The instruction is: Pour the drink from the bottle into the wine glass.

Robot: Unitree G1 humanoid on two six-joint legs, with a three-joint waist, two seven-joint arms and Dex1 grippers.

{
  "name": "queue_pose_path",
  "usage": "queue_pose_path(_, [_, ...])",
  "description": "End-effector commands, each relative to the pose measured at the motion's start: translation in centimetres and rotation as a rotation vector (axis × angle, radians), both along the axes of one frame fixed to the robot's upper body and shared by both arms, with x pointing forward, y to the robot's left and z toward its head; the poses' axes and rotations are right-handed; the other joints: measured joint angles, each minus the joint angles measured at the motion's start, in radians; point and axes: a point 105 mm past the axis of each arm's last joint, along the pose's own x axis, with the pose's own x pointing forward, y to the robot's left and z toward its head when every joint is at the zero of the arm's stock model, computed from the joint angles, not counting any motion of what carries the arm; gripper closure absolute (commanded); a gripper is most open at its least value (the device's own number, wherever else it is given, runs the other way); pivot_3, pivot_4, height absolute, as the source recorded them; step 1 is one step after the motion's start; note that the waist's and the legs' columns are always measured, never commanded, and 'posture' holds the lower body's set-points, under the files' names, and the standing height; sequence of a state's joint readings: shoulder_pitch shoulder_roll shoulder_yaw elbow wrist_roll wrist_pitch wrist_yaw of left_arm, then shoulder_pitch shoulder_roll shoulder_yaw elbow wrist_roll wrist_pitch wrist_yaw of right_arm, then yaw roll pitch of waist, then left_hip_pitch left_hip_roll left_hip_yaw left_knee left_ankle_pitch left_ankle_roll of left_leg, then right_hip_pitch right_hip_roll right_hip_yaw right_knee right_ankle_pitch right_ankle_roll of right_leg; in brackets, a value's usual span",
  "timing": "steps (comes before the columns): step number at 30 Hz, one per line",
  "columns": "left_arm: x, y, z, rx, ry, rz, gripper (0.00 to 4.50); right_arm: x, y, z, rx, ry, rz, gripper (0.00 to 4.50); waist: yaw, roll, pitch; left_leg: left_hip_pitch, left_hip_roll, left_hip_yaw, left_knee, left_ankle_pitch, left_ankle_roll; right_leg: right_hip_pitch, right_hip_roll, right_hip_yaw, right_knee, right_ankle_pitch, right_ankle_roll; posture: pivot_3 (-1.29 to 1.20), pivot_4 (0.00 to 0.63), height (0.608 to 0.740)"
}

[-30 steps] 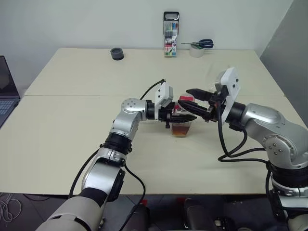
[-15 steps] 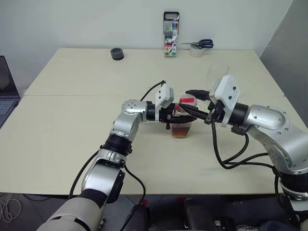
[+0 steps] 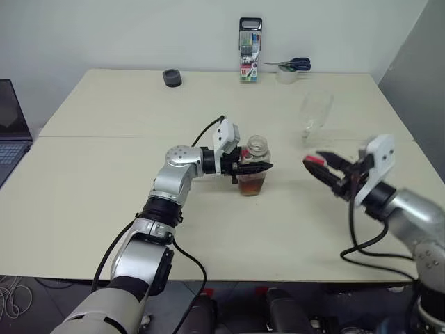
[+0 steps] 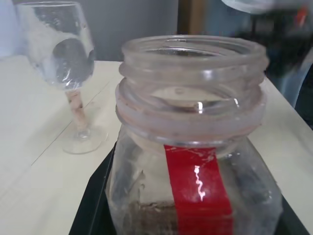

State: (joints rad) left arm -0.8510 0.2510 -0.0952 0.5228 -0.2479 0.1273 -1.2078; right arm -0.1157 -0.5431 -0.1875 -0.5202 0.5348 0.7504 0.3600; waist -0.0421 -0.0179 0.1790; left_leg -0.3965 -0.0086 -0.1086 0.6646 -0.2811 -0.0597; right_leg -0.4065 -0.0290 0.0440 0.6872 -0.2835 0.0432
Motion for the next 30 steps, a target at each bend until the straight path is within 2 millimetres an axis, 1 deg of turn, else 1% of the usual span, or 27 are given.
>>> queue_pose_path(1, [-0.1, 0.5, 2.0, -0.049, -0.062, 0.018, 2.83, 0.8, -1.4, -2.5, -0.071, 0.003, -0.118, 2.78, 0.000, 0.000, 0.000, 0.000, 0.000, 0.000, 0.000, 0.000, 0.000, 0.000, 0.000, 0.000, 0.001, 0.000, 0.000, 0.00, 0.150, 0.740])
queue_pose_path(2, [-0.1, 0.6, 2.0, -0.049, -0.062, 0.025, 2.83, 1.0, -1.9, -3.6, -0.079, 0.023, -0.154, 2.78, -0.001, 0.000, 0.000, 0.001, 0.000, 0.000, 0.000, 0.000, 0.000, 0.000, 0.000, 0.000, 0.001, 0.000, 0.000, 0.00, 0.150, 0.740])
queue_pose_path(4, [-0.1, 0.9, 2.0, -0.049, -0.061, 0.037, 2.83, 1.1, -2.4, -5.1, -0.063, 0.060, -0.201, 2.05, -0.002, 0.000, 0.000, 0.001, 0.001, 0.000, 0.000, 0.000, 0.000, 0.000, 0.001, 0.000, 0.001, 0.000, 0.000, 0.00, 0.150, 0.740])
queue_pose_path(6, [-0.1, 1.1, 2.0, -0.049, -0.062, 0.048, 2.83, 1.0, -3.0, -6.4, -0.073, 0.101, -0.225, 1.45, -0.002, 0.000, 0.000, 0.002, 0.001, 0.000, 0.000, 0.000, 0.000, 0.000, 0.001, 0.000, 0.001, 0.000, 0.000, 0.00, 0.150, 0.740])
queue_pose_path(8, [0.0, 1.5, 2.0, -0.052, -0.061, 0.067, 2.83, 0.6, -3.3, -7.5, -0.072, 0.155, -0.220, 0.75, -0.002, 0.000, 0.000, 0.002, 0.001, 0.000, 0.000, 0.000, 0.000, 0.000, 0.001, 0.000, 0.001, 0.000, 0.000, 0.00, 0.150, 0.740])
queue_pose_path(10, [0.2, 1.9, 2.1, -0.059, -0.061, 0.091, 2.83, 0.3, -3.6, -7.9, -0.073, 0.200, -0.206, 0.10, -0.002, 0.000, 0.000, 0.002, 0.001, 0.000, 0.000, 0.000, 0.000, 0.001, 0.001, 0.000, 0.001, 0.000, 0.000, 0.00, 0.150, 0.740])
queue_pose_path(11, [0.3, 2.0, 2.1, -0.062, -0.061, 0.100, 2.83, 0.2, -3.7, -8.0, -0.077, 0.214, -0.201, 0.00, -0.001, 0.000, 0.000, 0.002, 0.001, -0.001, 0.000, 0.000, 0.000, 0.001, 0.001, 0.000, 0.001, 0.000, 0.000, 0.00, 0.150, 0.740])
queue_pose_path(13, [0.6, 2.3, 2.3, -0.074, -0.059, 0.127, 2.83, -0.3, -4.0, -8.2, -0.092, 0.244, -0.181, 0.00, 0.003, 0.000, 0.000, 0.002, 0.001, -0.001, 0.000, 0.000, 0.000, 0.002, 0.001, 0.000, 0.001, 0.000, 0.000, 0.00, 0.150, 0.740])
queue_pose_path(16, [1.3, 3.3, 2.7, -0.089, -0.061, 0.190, 2.83, -0.9, -5.0, -7.7, -0.172, 0.242, -0.163, 0.00, 0.012, 0.000, 0.000, 0.002, 0.000, -0.001, 0.001, 0.000, 0.000, 0.002, 0.001, 0.000, 0.000, 0.000, 0.000, 0.00, 0.150, 0.740])
queue_pose_path(18, [2.1, 4.5, 3.0, -0.087, -0.077, 0.267, 2.83, -1.1, -5.2, -6.3, -0.264, 0.180, -0.122, 0.00, 0.012, 0.000, 0.000, 0.002, 0.000, -0.001, 0.000, 0.000, 0.000, 0.002, 0.001, -0.001, 0.000, 0.000, 0.000, 0.00, 0.150, 0.740])
queue_pose_path(20, [3.3, 6.2, 3.3, -0.074, -0.100, 0.379, 2.83, -1.4, -4.1, -4.0, -0.320, 0.100, -0.026, 0.00, 0.011, 0.000, 0.000, 0.002, 0.000, -0.001, 0.000, 0.000, 0.000, 0.002, 0.001, -0.001, 0.000, 0.000, 0.000, 0.00, 0.150, 0.740])
queue_pose_path(21, [3.6, 6.6, 3.3, -0.071, -0.107, 0.411, 2.83, -1.5, -3.7, -3.4, -0.327, 0.079, 0.003, 0.00, 0.011, 0.000, 0.000, 0.002, 0.000, -0.001, 0.000, 0.000, 0.000, 0.002, 0.001, 0.000, -0.001, 0.000, 0.000, 0.00, 0.150, 0.740])
queue_pose_path(23, [4.8, 9.0, 3.8, -0.093, -0.105, 0.555, 2.83, -1.7, -0.9, -0.8, -0.304, 0.004, 0.139, 0.00, 0.005, 0.000, 0.000, 0.002, 0.001, -0.001, 0.000, 0.000, 0.000, 0.002, 0.001, 0.000, 0.000, 0.000, 0.000, 0.00, 0.150, 0.740])
queue_pose_path(24, [5.3, 9.9, 4.0, -0.108, -0.100, 0.610, 2.83, -1.8, 0.2, 0.1, -0.291, -0.022, 0.187, 0.00, 0.001, 0.000, 0.000, 0.002, 0.001, -0.001, 0.000, 0.000, 0.000, 0.002, 0.002, 0.000, 0.000, 0.000, 0.000, 0.00, 0.150, 0.740])
queue_pose_path(25, [5.8, 11.2, 4.0, -0.118, -0.094, 0.684, 2.83, -1.7, 1.7, 1.1, -0.261, -0.050, 0.247, 0.00, -0.006, 0.000, 0.000, 0.002, 0.002, -0.001, 0.000, 0.000, 0.000, 0.002, 0.003, 0.000, 0.000, 0.000, 0.000, 0.00, 0.150, 0.740])
queue_pose_path(28, [6.6, 14.5, 4.1, -0.141, -0.094, 0.865, 2.83, -1.6, 6.3, 3.5, -0.142, -0.088, 0.423, 0.00, -0.014, 0.000, 0.000, 0.003, 0.003, -0.002, 0.000, 0.000, 0.000, 0.002, 0.004, 0.000, 0.001, 0.000, 0.000, 0.00, 0.150, 0.740])
queue_pose_path(30, [6.7, 15.8, 4.3, -0.158, -0.100, 0.942, 2.83, -1.2, 8.6, 4.8, -0.059, -0.100, 0.489, 0.00, -0.015, -0.001, 0.000, 0.003, 0.004, -0.003, 0.000, 0.000, 0.000, 0.002, 0.004, -0.001, 0.001, 0.000, 0.000, 0.00, 0.150, 0.740])
